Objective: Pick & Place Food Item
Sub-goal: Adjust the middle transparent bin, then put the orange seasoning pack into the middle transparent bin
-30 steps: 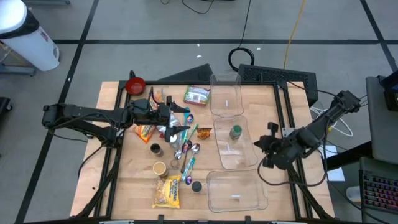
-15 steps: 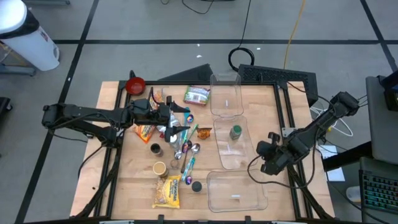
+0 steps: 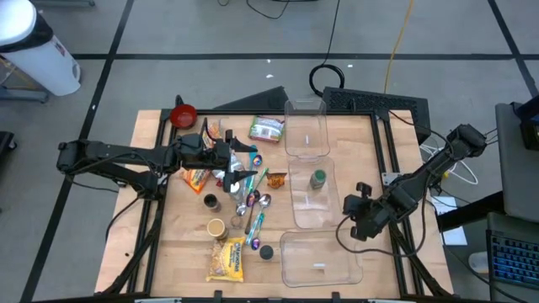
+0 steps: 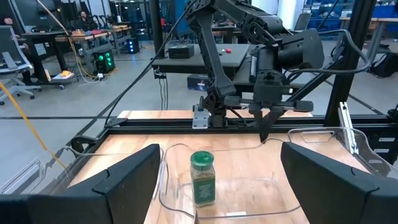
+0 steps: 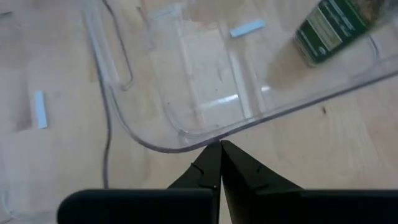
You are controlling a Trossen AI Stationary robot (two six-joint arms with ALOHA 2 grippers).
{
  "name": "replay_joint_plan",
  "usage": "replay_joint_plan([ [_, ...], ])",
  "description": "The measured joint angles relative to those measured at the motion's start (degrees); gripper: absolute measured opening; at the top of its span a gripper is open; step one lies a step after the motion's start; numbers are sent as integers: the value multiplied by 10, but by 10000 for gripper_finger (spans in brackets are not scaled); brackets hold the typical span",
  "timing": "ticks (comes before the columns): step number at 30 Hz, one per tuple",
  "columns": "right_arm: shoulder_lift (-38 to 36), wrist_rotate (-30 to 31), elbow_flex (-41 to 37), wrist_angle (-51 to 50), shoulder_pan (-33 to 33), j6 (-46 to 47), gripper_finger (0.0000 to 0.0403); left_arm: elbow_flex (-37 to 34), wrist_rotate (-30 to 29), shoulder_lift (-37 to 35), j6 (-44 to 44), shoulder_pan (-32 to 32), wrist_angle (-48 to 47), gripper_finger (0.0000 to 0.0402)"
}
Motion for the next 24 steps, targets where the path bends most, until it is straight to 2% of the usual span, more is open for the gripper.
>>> replay_joint_plan([
  [10,-11,2,0,-41,0,2,0,0,0,0,0,0,0,329],
  [13,-34,27,0,-63,0,2,0,0,0,0,5,0,0,334],
  [17,-91,107,0,-93,0,-7,0,0,42,0,24,16,3,339],
  [20,-141,206,0,-87,0,-44,0,-4,84,-1,25,39,7,339],
  [24,-192,326,-18,7,0,-152,0,-23,87,-1,14,72,7,340],
])
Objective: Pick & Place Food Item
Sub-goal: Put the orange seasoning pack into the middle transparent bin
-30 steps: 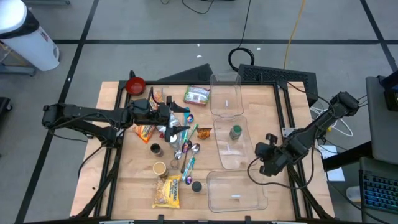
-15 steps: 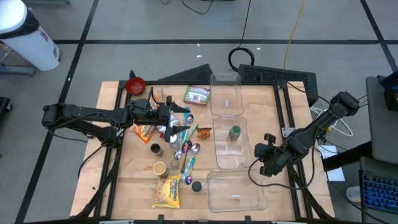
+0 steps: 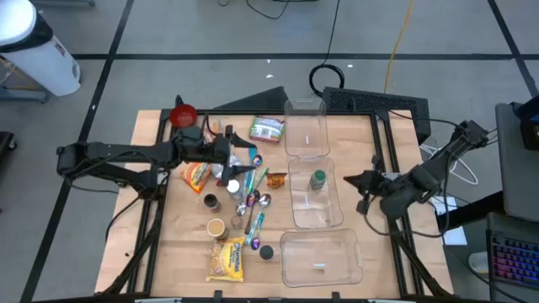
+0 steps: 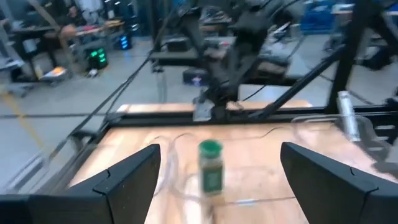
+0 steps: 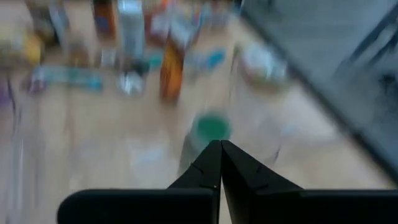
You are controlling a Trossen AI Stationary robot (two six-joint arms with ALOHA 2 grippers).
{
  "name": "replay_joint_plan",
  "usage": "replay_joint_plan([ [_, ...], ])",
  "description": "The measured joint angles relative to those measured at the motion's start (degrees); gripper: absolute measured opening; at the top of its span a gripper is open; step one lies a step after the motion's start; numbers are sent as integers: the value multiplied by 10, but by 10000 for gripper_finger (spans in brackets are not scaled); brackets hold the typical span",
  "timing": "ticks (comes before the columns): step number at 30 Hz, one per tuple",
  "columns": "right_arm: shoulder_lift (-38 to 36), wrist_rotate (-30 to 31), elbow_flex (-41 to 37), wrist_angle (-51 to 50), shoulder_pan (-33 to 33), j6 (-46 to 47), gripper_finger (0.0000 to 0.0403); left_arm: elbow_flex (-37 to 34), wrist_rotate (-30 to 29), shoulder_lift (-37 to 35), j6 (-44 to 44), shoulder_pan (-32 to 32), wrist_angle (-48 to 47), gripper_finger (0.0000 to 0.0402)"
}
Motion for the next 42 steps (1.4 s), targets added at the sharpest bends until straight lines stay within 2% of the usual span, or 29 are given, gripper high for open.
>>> replay_joint_plan([
  [2,-23,22,-31,102,-2,-99,0,-10,0,-11,-10,16,0,338],
  [5,-59,2,-103,319,-15,-276,0,-20,6,-38,-26,31,0,336],
  [6,-72,-25,-135,414,-23,-337,0,-23,8,-45,-31,34,0,336],
  [8,-96,-127,-205,606,-49,-440,0,-25,9,-50,-44,37,-3,339],
  [10,-111,-232,-270,764,-76,-486,0,-25,9,-48,-45,37,-3,341],
  [12,-128,-281,-315,846,-101,-496,0,-26,9,-49,-45,37,-4,342],
  [18,-152,-285,-329,787,-157,-417,0,-25,4,-48,-47,37,-4,336],
  [23,-143,-324,-299,688,-191,-335,0,-25,4,-48,-58,37,-15,340],
  [27,-132,-360,-304,668,-211,-287,0,-25,-10,-47,-86,34,-58,341],
  [33,-123,-369,-322,688,-224,-282,0,-26,-88,-16,-159,18,-106,332],
  [38,-123,-371,-322,744,-258,-337,0,-5,-89,12,-145,1,-112,326],
  [42,-123,-371,-289,762,-301,-357,0,33,-67,44,-91,-15,-139,328],
])
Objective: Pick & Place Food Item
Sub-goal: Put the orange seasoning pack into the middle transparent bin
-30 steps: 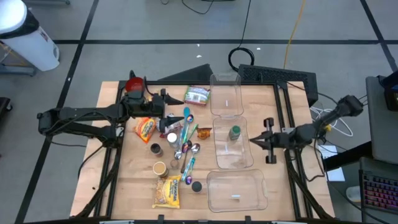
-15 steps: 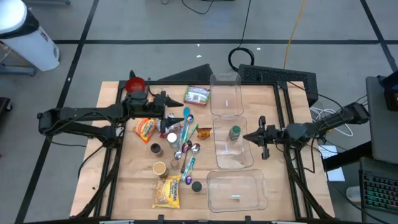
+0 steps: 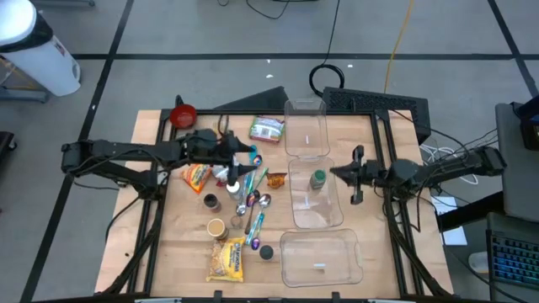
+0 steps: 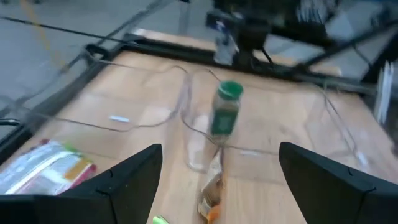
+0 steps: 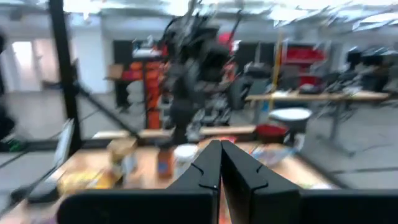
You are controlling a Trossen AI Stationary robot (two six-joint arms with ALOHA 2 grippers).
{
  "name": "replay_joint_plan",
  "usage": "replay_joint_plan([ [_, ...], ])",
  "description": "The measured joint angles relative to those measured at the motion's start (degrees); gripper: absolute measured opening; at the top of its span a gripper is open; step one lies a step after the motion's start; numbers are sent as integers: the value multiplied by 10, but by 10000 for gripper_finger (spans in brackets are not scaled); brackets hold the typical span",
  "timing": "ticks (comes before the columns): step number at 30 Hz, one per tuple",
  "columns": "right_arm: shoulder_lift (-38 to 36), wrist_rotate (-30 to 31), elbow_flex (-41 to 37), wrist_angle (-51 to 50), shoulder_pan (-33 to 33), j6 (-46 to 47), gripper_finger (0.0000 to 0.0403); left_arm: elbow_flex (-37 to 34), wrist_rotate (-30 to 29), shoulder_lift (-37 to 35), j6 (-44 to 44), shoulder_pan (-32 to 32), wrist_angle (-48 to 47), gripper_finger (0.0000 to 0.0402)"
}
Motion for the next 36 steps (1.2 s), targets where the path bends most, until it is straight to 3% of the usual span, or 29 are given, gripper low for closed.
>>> replay_joint_plan([
  [6,13,-18,87,-141,-38,20,3,6,-6,68,50,-26,-15,320],
  [11,14,-15,92,-139,-50,-20,38,6,-23,101,4,-41,-27,312],
  [22,-11,-16,92,-139,-66,-51,128,7,-73,148,49,-58,76,292],
  [36,-9,-17,92,-140,-66,-45,128,6,-53,207,68,-58,115,257],
])
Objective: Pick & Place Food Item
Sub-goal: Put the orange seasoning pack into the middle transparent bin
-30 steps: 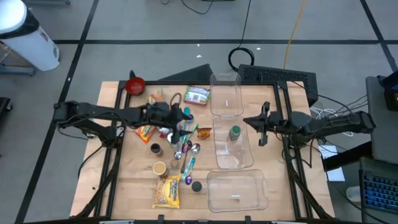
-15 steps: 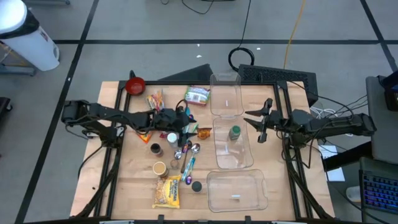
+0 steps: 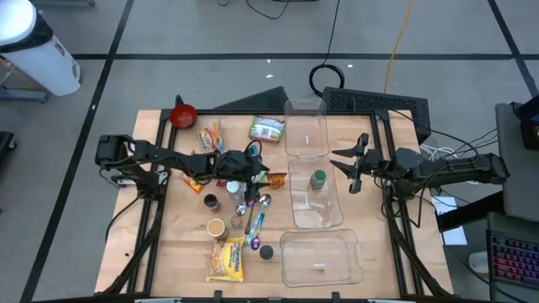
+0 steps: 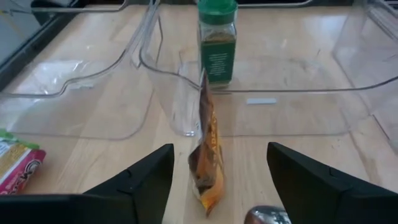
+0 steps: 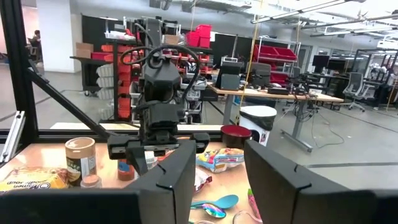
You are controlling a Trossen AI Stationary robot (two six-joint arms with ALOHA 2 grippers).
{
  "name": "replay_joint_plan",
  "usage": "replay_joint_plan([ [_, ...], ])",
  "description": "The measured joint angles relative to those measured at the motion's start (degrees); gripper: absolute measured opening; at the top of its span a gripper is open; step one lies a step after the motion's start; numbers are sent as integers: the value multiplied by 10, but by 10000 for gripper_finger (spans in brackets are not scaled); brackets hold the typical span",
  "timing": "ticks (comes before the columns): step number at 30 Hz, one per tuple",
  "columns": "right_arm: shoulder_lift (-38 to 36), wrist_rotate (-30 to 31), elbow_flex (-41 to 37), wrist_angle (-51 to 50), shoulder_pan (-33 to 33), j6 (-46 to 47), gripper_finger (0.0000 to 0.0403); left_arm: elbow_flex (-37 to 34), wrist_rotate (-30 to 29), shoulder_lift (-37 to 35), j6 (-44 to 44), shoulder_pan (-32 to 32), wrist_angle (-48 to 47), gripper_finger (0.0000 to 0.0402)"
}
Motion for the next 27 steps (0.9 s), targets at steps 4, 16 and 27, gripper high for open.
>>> replay_joint_plan([
  [4,1,0,0,-2,0,13,128,0,-2,0,0,1,1,226],
  [16,3,1,0,-1,0,29,126,0,-11,0,-9,1,8,69],
  [27,3,2,0,-2,0,54,126,4,-12,-36,12,13,-5,8],
])
